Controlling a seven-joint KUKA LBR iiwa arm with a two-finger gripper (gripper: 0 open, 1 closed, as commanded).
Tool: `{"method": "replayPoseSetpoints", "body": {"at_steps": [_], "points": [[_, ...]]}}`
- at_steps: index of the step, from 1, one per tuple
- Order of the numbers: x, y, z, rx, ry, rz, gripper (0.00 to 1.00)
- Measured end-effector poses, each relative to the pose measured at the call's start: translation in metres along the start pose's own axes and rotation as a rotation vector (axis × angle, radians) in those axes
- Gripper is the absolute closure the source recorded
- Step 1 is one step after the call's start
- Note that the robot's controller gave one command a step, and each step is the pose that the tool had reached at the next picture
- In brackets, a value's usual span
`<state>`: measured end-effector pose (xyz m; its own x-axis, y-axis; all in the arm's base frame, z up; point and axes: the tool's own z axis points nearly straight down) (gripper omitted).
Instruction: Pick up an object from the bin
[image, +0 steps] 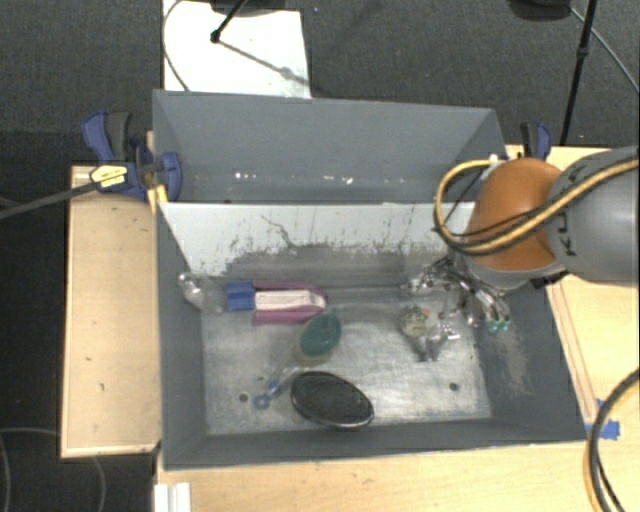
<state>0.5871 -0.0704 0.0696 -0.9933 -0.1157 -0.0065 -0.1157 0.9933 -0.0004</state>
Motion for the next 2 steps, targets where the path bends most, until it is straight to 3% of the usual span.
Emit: {"method": "replayPoseSetpoints", "body": {"at_steps": [1, 2], "points": [[-0.003, 0.0, -0.005, 0.001, -0.009, -0.004, 1.0], [0.008, -0.001, -0.158, 0.002, -0.005, -0.077, 1.0]]}}
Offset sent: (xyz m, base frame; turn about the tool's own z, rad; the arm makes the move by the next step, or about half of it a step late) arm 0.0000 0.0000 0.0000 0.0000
